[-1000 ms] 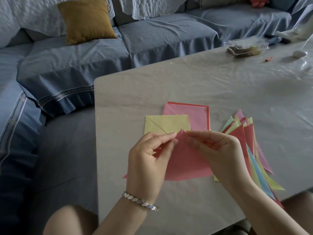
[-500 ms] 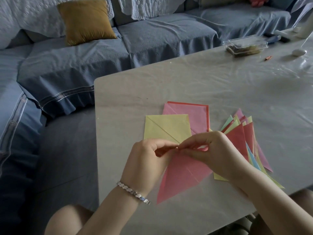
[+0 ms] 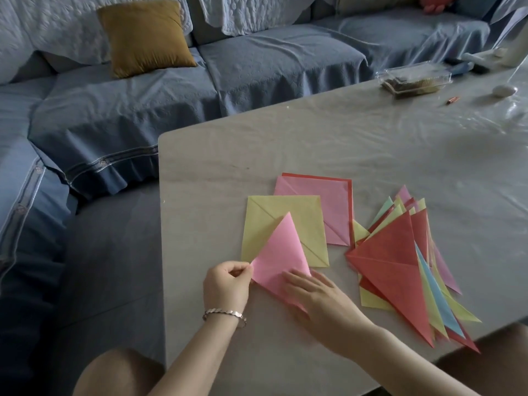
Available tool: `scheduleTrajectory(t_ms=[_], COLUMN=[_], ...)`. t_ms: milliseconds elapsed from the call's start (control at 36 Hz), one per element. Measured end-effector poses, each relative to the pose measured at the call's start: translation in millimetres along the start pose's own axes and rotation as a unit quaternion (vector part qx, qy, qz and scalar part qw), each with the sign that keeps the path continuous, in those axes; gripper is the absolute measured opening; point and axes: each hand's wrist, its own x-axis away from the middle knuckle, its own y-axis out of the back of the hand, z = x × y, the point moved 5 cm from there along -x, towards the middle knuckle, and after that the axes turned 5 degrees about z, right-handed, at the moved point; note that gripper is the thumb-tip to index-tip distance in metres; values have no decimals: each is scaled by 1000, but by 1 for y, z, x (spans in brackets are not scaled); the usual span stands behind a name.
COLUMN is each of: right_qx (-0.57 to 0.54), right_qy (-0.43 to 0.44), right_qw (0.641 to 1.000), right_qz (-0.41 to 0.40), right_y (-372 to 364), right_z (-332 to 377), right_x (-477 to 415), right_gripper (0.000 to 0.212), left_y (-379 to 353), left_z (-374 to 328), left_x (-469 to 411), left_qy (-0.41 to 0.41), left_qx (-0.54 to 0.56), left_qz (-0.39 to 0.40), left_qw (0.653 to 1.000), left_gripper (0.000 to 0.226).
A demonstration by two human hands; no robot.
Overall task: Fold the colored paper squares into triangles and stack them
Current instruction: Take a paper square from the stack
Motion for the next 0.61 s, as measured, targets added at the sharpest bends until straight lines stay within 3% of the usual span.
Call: scheduleTrajectory(t_ms=[250,361,472,611], right_qx=[94,43,54,74], right_qy=[-123,-103,-104,-123], right_qw=[988,993,992,988], right_qz=[24,44,41,64], right_y=[-7,-5,4,11], right_z=[-37,-40,-46,-56], right_x=[-12,-37,-63,-92], right_gripper=[50,82,47,45], left_y=[0,0,0,0], left_z=[9,11,14,15], left_x=[-4,-5,-6,-6], left_qy=[-17,-18,-11,-12], left_qx=[-50,-45,-33,-16], left_qz=[5,5,9,20], left_qw=[999,999,999,1000], left_gripper=[15,15,10,4])
